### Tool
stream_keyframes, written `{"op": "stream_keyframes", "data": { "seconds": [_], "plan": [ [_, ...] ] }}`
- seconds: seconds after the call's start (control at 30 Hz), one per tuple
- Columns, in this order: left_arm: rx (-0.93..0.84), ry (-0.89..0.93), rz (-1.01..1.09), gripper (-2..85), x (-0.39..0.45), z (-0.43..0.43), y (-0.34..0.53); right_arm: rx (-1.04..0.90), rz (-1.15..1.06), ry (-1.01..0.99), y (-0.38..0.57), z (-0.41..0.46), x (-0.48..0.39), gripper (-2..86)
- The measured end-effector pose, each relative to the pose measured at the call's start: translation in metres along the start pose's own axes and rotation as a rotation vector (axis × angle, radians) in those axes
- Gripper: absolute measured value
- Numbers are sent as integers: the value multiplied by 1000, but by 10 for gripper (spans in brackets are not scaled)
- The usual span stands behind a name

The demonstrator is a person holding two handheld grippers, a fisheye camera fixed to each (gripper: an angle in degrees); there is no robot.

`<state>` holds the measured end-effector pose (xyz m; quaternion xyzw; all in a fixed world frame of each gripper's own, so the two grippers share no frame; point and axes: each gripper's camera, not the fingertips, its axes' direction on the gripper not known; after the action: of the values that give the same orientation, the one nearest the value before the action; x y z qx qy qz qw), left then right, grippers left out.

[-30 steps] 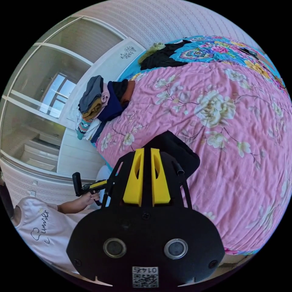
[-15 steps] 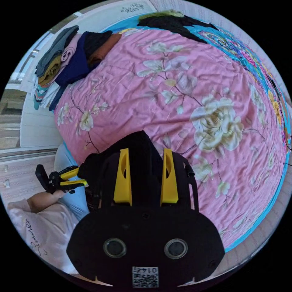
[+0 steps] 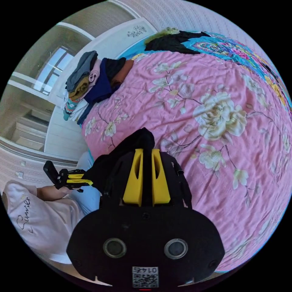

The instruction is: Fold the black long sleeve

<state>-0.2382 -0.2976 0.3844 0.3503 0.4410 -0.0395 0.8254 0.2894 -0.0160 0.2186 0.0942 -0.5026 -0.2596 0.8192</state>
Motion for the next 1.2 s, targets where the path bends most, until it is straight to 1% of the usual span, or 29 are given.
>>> {"op": "stream_keyframes", "data": {
  "seconds": [0.07, 0.23, 0.3, 0.37, 0.43, 0.47, 0.6, 0.67, 0.73, 0.77, 0.8, 0.83, 0.87, 0.9, 0.93, 0.97, 1.0, 1.07, 1.1, 1.13, 1.17, 1.2],
  "plan": [
    [39, 23, 99, -7, 30, -21, -1, 156, 6, -31, 38, -37, 0, 32],
    [76, 71, 315, -7, 98, -50, -7, 410, 50, -8, 137, -105, 2, 29],
    [73, 86, 372, -7, 123, -47, -8, 491, 102, 12, 181, -127, 8, 27],
    [35, 151, 440, -7, 155, -31, -12, 593, 202, 49, 243, -150, 19, 27],
    [-1, 212, 487, -7, 183, -16, -19, 637, 291, 103, 286, -164, 27, 27],
    [-14, 250, 513, -6, 203, -5, -24, 642, 351, 148, 310, -174, 33, 28],
    [-64, 300, 617, -6, 270, 31, -50, 592, 498, 300, 362, -209, 57, 31],
    [-91, 372, 691, -5, 321, 57, -74, 485, 624, 361, 372, -242, 91, 35],
    [-106, 374, 771, -3, 366, 78, -100, 403, 714, 411, 367, -272, 126, 41],
    [-145, 372, 795, 1, 395, 99, -123, 380, 760, 429, 361, -294, 152, 48],
    [-178, 347, 782, 2, 408, 111, -137, 383, 783, 424, 358, -305, 166, 56],
    [-253, 294, 722, 9, 427, 134, -165, 401, 823, 415, 351, -325, 194, 74],
    [-286, 238, 608, 13, 434, 150, -190, 400, 884, 426, 347, -337, 222, 94],
    [-287, 211, 550, 14, 434, 155, -201, 390, 924, 439, 345, -340, 234, 104],
    [-282, 181, 453, 12, 427, 159, -217, 351, 1036, 454, 346, -337, 255, 124],
    [-266, 164, 377, 8, 415, 158, -227, 379, 1108, 444, 350, -329, 263, 140],
    [-261, 163, 356, 7, 409, 156, -230, 418, 1099, 421, 351, -323, 263, 146],
    [-240, 181, 357, 4, 377, 139, -230, 608, 923, 331, 357, -287, 247, 144],
    [-234, 177, 372, 3, 368, 133, -227, 639, 884, 319, 360, -274, 241, 134],
    [-234, 163, 392, 2, 345, 119, -218, 666, 811, 299, 366, -243, 227, 115],
    [-236, 165, 410, 0, 320, 102, -202, 658, 750, 279, 374, -206, 211, 109],
    [-234, 171, 424, -1, 307, 91, -192, 647, 736, 270, 380, -185, 202, 106]
  ]
}}
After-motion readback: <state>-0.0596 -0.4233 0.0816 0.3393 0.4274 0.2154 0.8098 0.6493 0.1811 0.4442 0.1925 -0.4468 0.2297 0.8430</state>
